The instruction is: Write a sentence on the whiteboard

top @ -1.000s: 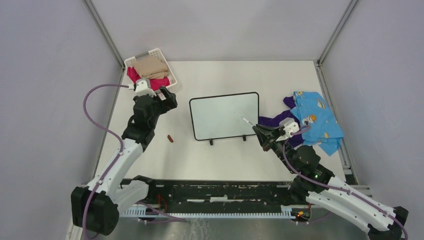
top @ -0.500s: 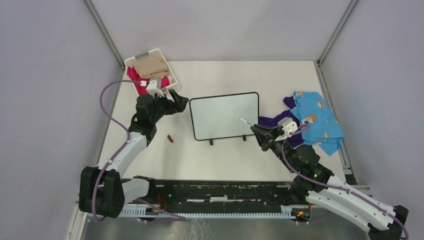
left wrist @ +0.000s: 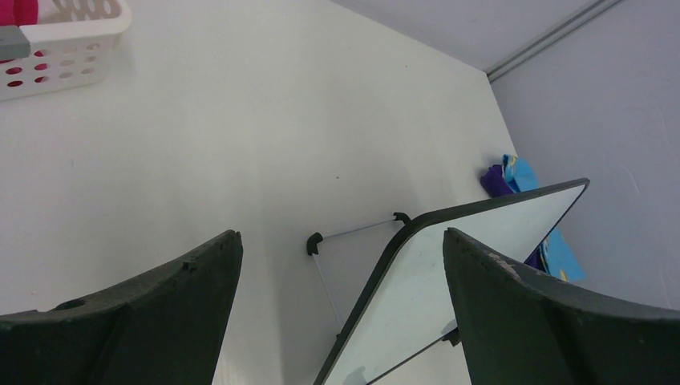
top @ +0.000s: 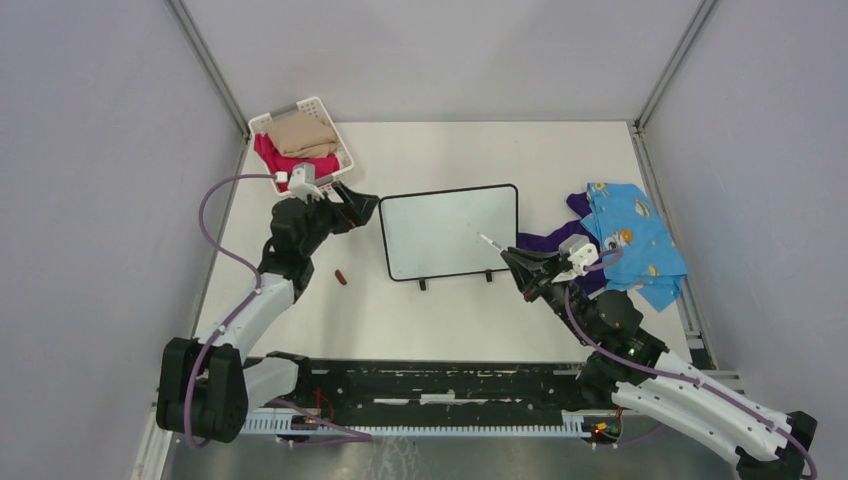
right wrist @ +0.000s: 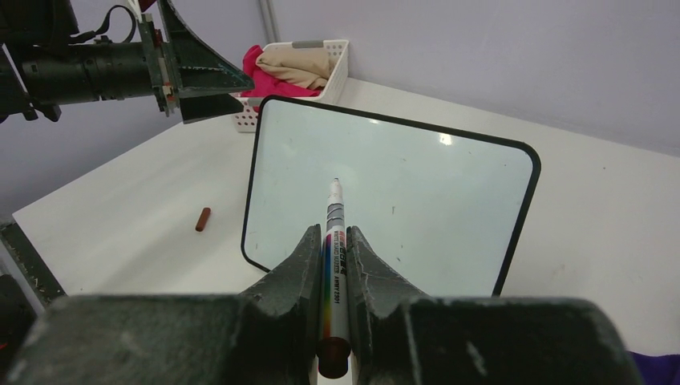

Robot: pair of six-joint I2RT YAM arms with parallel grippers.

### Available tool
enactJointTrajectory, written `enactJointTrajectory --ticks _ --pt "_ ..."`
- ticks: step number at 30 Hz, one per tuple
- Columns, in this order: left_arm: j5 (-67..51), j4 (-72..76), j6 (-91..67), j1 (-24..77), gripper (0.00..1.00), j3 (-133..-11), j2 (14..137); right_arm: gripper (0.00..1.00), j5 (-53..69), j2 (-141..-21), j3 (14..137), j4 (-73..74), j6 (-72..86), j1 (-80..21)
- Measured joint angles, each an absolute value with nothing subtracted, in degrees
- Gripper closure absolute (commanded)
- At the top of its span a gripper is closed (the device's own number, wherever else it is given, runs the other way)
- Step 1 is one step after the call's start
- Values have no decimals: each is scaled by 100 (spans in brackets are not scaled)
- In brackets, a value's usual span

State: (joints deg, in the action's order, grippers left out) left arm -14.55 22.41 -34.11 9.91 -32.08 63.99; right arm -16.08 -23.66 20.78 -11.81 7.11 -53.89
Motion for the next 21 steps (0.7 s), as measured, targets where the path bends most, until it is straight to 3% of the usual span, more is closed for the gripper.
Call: enactJointTrajectory --ticks 11,13,18,21 --pt "-1378 2134 -3417 972 0 -3750 7295 100 -1522 -2508 2078 -1299 718 -5389" --pt "-1378 2178 -3415 972 4 -3826 7572 100 -1511 -2569 2078 -1321 718 -5389" --pt "-3000 2386 -3411 880 4 -3861 7898 100 -1485 -2648 2078 -1321 718 -5389" --pt "-3227 2340 -3395 867 2 -3839 7629 100 -1483 -2628 2078 -1317 716 -5389"
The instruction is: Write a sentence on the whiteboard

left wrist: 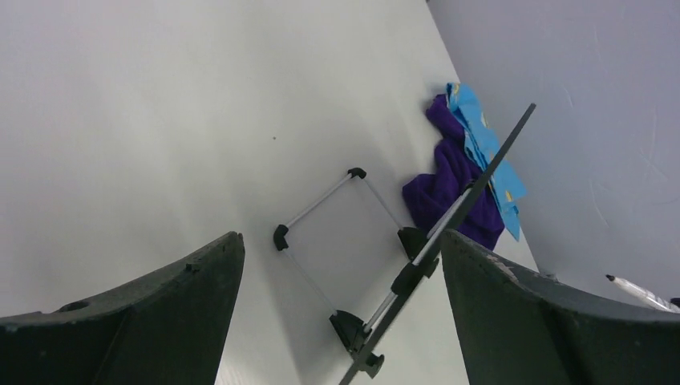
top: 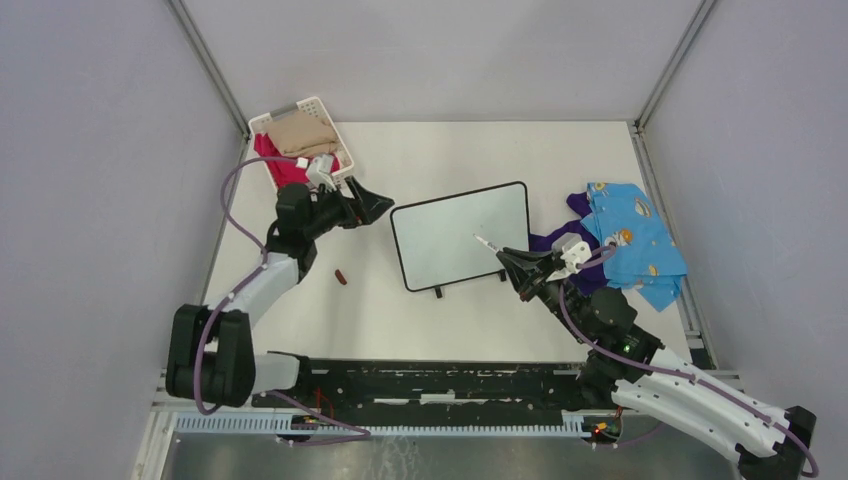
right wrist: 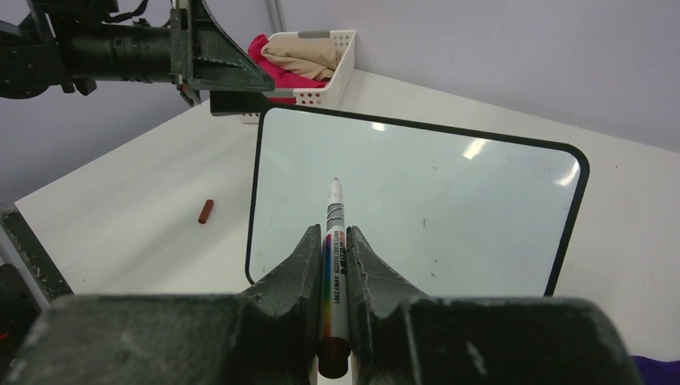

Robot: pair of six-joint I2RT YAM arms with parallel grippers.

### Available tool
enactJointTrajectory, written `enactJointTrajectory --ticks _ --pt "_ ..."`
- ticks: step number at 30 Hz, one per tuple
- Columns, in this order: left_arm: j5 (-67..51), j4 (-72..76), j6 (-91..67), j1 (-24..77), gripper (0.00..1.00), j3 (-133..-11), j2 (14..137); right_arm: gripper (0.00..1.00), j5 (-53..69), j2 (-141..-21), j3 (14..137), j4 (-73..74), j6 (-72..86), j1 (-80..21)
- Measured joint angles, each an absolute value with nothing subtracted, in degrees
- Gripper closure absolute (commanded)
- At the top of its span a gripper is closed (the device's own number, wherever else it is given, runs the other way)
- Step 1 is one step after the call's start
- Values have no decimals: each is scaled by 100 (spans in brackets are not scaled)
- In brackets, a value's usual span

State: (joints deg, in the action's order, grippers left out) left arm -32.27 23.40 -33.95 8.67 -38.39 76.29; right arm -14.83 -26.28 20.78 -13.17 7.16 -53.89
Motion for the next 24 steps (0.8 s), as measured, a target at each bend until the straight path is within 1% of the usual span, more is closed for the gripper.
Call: enactJointTrajectory --ticks 6,10,12,15,19,24 --pt "-2672 1925 -3140 797 2 -3846 6661 100 -1485 -2604 2078 -1319 707 -5389" --pt "-2300 1588 -2982 794 3 -3868 6436 100 -1481 -2604 2078 -1321 709 -5389" --pt "-2322 1487 -2950 794 4 -3865 6375 100 -1479 -2604 2078 -1321 709 -5389" --pt "-2783 1575 -2982 794 6 -3839 6237 100 -1476 -2604 2078 -1321 709 -5389" --pt "-3918 2440 -3579 864 8 -3680 6117 100 -1439 -2585 2078 -1319 709 -5389" --pt "-4856 3065 -4213 1081 11 -3651 5957 100 -1411 -2482 2078 -1317 711 -5389"
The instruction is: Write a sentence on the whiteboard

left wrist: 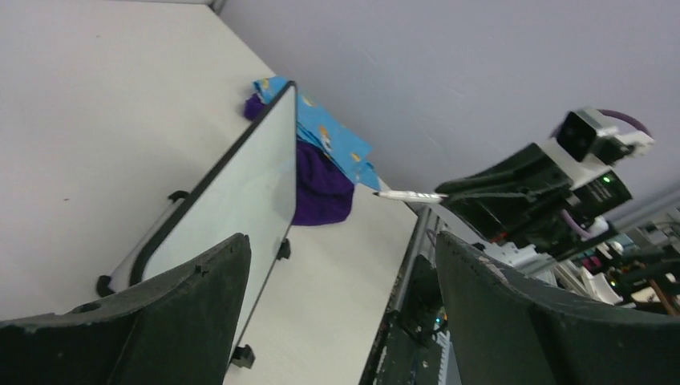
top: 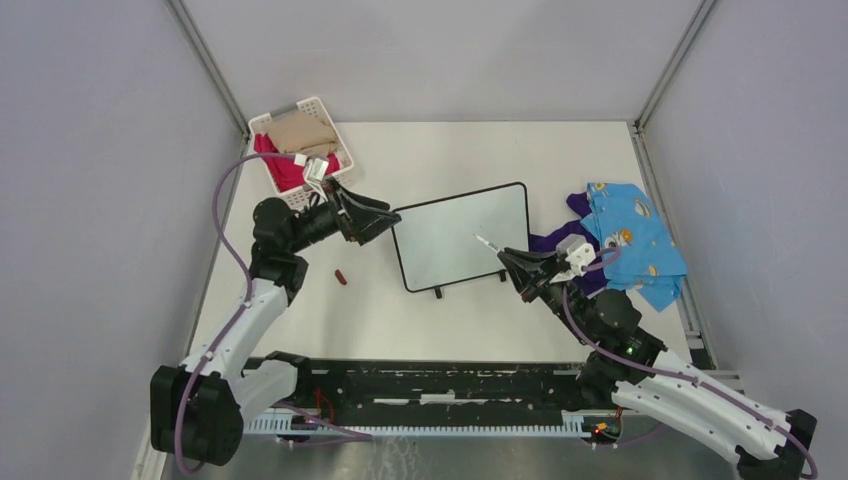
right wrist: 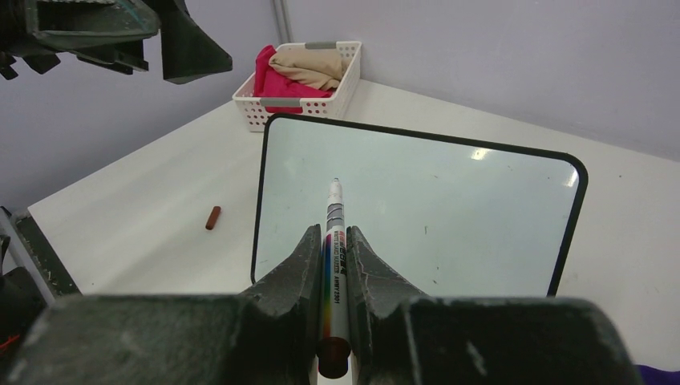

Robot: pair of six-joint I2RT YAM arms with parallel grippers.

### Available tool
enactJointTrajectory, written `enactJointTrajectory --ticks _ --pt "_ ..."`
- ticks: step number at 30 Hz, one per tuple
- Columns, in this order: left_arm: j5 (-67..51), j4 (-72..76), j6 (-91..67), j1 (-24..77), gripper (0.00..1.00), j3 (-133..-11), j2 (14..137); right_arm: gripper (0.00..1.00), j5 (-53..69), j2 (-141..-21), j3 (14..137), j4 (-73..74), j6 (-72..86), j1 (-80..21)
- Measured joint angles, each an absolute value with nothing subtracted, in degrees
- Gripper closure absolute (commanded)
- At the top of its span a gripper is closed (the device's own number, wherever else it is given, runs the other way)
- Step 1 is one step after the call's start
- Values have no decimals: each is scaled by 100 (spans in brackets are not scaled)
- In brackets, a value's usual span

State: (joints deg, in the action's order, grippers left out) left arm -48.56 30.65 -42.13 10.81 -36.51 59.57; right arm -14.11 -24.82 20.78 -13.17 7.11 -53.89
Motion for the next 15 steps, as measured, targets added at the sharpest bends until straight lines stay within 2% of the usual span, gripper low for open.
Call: enactJointTrajectory --ticks 3,5,8,11,15 --pt "-5015 2827 -4189 1212 16 -3684 5666 100 -1413 -2421 2080 -1302 711 -5389" --pt "-4772 2088 -3789 1483 17 -3879 5441 100 -1420 -2373 2086 -1269 709 -5389" --pt "-3509 797 -3070 2773 23 -4272 5225 100 -1494 -2246 2134 -1164 676 -5389" --pt "-2193 123 -2790 4237 28 -4134 5019 100 -1594 -2082 2187 -1066 624 -5389" --pt "-504 -318 -2808 5227 34 -3542 4748 100 -1796 -1791 2272 -829 578 -5389"
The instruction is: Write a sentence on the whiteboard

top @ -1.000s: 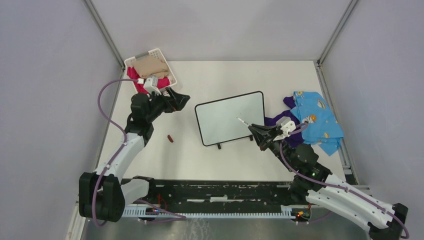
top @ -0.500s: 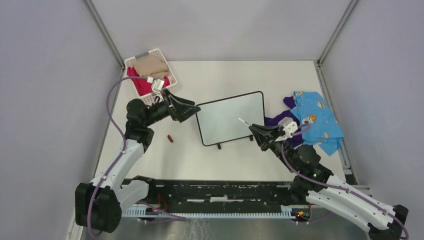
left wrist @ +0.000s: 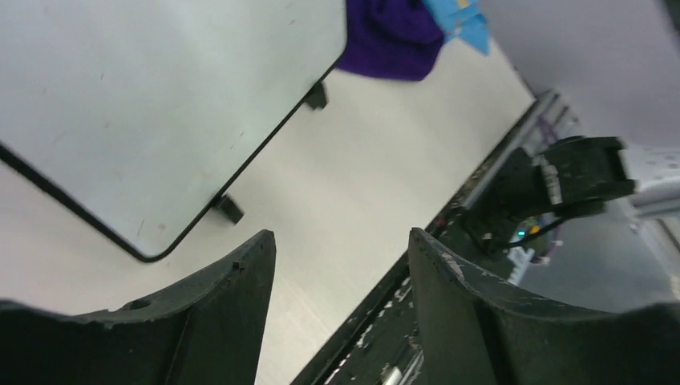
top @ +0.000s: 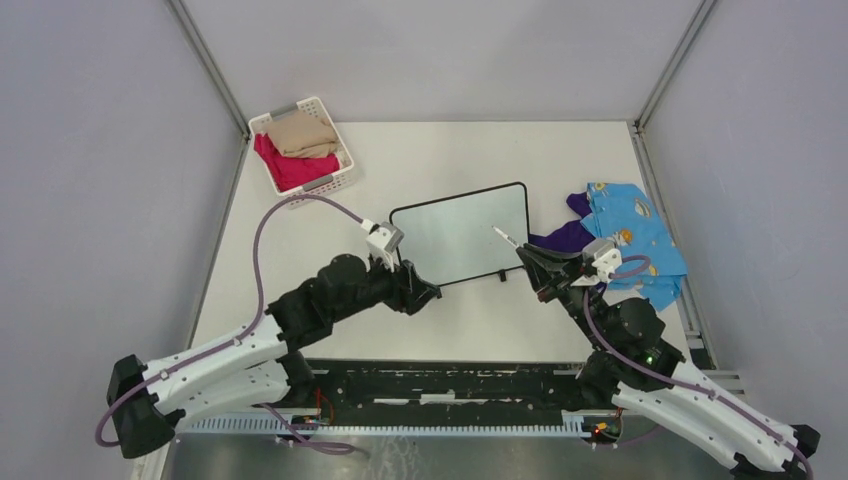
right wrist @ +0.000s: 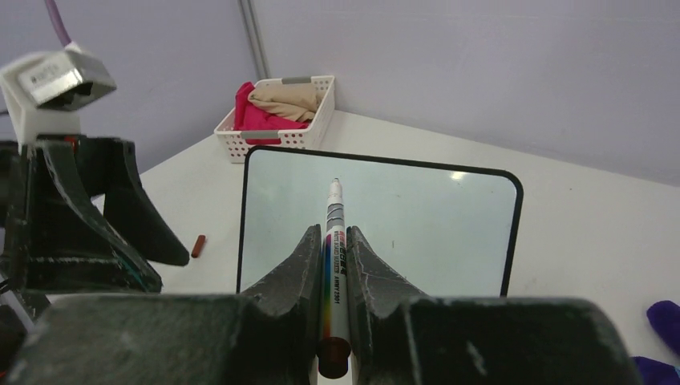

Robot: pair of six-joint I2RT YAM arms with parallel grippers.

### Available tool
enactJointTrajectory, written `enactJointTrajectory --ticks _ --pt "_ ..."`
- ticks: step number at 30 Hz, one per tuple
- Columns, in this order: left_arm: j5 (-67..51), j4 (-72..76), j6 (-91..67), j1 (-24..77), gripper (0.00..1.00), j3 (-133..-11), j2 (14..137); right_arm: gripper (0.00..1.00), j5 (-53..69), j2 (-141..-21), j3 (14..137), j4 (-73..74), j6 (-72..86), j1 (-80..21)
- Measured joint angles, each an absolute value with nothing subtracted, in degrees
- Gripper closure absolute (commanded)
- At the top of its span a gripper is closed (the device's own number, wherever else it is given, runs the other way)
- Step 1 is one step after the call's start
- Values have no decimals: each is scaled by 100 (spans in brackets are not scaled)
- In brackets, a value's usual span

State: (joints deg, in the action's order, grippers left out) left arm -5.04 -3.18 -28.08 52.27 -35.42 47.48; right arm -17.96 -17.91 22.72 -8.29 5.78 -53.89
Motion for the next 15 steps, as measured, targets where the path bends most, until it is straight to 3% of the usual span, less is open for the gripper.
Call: enactJointTrajectory --ticks 4,8,15 --pt "1181 -569 -2950 6195 40 -3315 4941 100 -1990 -1546 2320 -613 565 -5387" --pt "2438 -545 -3124 7124 47 -3444 5896 100 -2161 -1400 2329 -392 567 -5389" --pt "3435 -458 -3232 7723 54 -3981 8031 100 -2368 -1251 2357 -113 567 -5389"
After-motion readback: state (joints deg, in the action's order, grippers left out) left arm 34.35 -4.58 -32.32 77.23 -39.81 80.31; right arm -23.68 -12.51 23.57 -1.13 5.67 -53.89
